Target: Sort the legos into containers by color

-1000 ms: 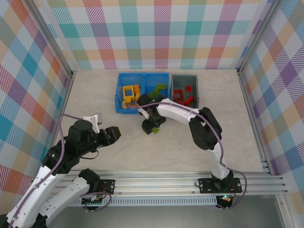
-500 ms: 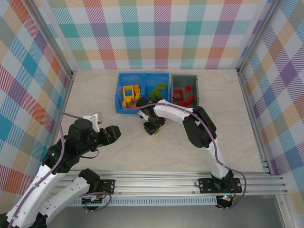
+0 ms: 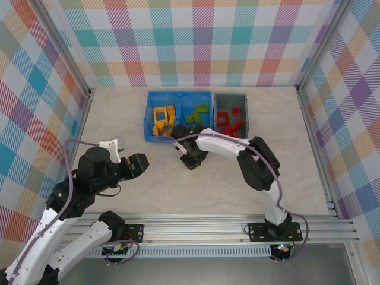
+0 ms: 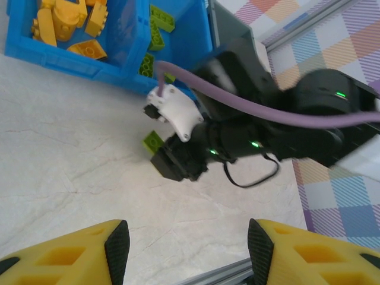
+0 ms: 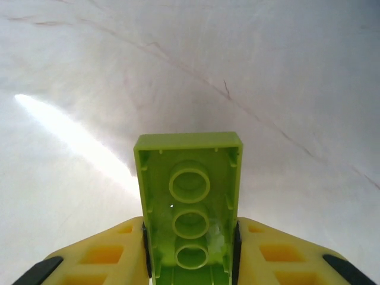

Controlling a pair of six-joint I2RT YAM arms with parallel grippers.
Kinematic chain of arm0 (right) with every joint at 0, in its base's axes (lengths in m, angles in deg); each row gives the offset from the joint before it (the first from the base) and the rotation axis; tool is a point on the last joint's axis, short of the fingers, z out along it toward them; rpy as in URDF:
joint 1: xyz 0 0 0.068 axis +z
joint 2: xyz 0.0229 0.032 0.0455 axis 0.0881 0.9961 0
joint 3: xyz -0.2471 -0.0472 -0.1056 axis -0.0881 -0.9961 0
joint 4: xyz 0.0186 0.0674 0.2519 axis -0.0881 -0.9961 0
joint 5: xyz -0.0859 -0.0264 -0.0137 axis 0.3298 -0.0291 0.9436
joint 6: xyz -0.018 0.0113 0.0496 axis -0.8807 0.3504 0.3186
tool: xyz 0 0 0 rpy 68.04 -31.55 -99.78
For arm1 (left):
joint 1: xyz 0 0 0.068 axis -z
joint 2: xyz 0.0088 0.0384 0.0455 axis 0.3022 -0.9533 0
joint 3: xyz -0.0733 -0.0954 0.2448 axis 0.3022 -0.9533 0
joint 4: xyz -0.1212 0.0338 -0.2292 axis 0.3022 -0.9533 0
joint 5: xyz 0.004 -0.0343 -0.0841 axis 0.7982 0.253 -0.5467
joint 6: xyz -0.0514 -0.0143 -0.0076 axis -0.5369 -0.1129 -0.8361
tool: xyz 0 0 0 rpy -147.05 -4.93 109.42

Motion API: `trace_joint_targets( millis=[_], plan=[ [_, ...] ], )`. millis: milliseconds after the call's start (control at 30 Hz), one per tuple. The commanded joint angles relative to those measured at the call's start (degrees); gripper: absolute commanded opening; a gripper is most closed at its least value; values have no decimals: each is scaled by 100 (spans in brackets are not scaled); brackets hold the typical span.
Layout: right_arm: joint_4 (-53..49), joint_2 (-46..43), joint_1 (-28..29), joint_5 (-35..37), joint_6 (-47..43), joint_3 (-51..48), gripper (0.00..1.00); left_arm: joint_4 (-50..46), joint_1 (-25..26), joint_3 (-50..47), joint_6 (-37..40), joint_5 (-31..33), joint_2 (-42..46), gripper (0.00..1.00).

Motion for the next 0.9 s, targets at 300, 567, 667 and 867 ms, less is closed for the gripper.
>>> trace_joint_targets(
  millis=[300,567,667,867],
  plan=[
    [-817,77,-546,1200,1549,2351,37,1224,78,643,250,16,-1313,57],
    [-1817,2138,-1028,1994,2242,5159,37,2066,310,948,513,309,-2554,57],
    [-1924,2697,-1062,2282,2223,5871,36,2276,460,1008,565,357,-2887,57],
    [-1719,3149,-1157,2602,2293,5988,38,2513,633,872,563,398,-3164,56]
  ],
)
